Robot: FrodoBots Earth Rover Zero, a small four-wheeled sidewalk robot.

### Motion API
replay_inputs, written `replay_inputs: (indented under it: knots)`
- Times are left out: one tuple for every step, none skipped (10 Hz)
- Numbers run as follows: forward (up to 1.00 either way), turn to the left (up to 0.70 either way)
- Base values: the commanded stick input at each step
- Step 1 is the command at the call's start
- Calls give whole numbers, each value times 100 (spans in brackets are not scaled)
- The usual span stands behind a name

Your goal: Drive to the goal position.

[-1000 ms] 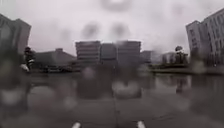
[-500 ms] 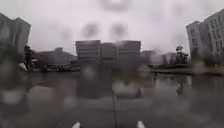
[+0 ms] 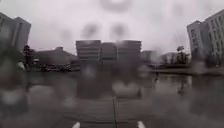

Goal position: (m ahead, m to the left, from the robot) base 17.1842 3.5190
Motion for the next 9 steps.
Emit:
replay_inputs:
  knots:
    - [70,0]
    - [70,0]
    - [70,0]
    - [70,0]
    - [70,0]
    - [69,0]
    - [66,0]
    - [64,0]
    - [66,0]
